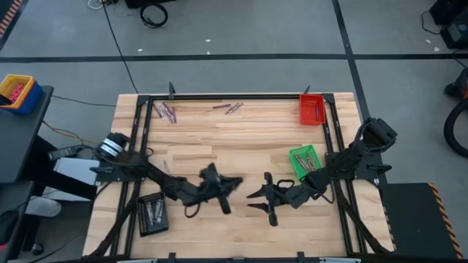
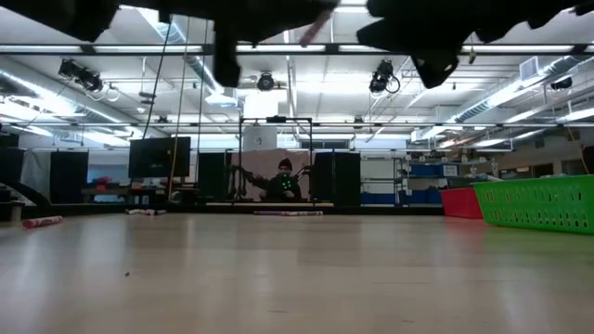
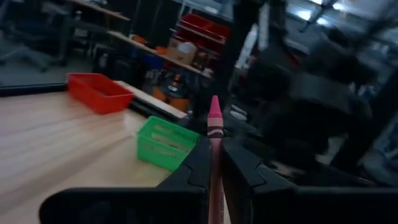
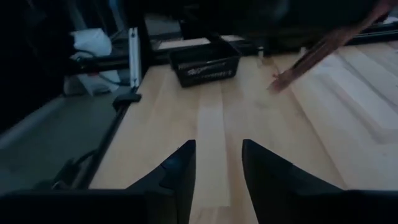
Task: Sort crayons
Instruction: Put the pink crayon into the green bin
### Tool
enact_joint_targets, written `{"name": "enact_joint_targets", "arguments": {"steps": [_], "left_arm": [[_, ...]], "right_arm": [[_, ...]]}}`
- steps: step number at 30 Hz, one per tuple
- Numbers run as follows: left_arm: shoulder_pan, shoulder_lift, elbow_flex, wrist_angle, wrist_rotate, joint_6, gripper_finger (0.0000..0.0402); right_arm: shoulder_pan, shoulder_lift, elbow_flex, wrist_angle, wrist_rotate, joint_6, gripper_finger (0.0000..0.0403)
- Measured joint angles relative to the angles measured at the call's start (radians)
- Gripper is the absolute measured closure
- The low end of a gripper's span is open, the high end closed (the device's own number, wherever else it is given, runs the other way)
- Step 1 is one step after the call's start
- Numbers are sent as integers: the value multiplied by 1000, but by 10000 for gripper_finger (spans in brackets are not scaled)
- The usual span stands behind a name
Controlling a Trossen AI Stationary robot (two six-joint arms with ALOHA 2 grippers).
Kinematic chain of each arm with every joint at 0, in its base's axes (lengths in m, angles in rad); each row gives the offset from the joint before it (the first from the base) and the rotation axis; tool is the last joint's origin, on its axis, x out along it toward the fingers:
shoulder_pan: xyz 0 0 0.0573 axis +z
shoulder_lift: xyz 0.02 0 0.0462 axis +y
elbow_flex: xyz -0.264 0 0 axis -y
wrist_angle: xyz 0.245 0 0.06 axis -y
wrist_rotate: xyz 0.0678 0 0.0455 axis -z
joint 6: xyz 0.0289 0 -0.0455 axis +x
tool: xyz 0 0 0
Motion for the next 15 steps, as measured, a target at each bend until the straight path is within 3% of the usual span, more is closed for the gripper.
{"name": "enact_joint_targets", "arguments": {"steps": [6, 15], "left_arm": [[-11, 95, 148, -3, 54, 142, 373], [-38, 95, 172, -18, 53, 180, 372]], "right_arm": [[-26, -3, 0, 12, 17, 18, 226], [-20, -8, 0, 201, 3, 12, 220]]}}
